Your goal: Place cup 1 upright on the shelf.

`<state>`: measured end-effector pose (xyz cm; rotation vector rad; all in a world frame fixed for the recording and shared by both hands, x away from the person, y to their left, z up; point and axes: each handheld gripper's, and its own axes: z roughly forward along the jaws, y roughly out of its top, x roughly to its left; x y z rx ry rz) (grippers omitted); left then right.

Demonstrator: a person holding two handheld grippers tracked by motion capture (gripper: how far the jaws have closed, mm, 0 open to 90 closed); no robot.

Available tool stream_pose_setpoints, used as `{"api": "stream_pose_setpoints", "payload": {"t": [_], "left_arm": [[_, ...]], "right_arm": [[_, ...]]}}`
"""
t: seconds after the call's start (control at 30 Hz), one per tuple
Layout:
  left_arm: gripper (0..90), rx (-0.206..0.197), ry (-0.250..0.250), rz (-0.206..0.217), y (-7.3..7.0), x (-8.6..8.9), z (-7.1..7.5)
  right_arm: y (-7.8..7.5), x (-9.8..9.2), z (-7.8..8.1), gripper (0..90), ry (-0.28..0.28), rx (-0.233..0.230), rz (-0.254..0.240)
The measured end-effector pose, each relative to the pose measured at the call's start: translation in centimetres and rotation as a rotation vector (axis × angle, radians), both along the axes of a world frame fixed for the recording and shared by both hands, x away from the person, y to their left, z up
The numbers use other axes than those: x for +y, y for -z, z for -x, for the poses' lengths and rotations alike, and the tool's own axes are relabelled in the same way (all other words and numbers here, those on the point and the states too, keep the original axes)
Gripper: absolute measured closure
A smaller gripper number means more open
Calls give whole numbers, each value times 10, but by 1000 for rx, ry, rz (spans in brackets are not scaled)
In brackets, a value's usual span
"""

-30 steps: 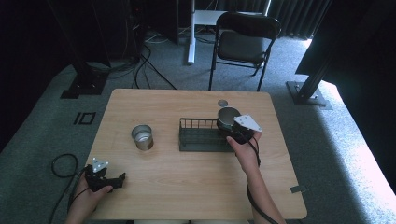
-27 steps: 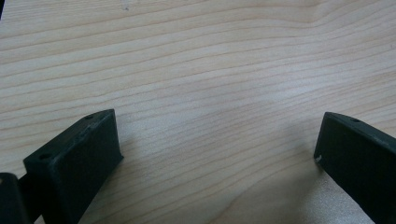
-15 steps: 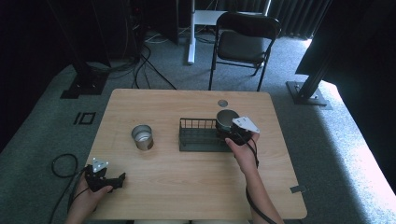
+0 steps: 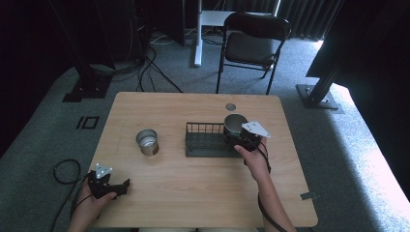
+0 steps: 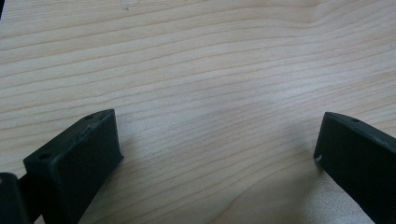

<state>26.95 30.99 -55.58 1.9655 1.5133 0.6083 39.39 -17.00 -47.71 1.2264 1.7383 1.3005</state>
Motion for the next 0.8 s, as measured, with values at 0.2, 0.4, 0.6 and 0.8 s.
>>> {"api": "stream_pose_setpoints", "payload": {"t": [0.2,0.4,0.6,0.8], "left_arm": [[9,0,0,0,0,0,0],[8,0,0,0,0,0,0],[9,0,0,1,0,0,0],[9,0,0,0,0,0,0]], "right_arm": [[-1,-3,4,106,-9,14,-26],[-1,-7,11,106,-27,7,-20],[1,-12,17,106,-51,-1,7],[3,-22,24,106,-56,0,14]]}}
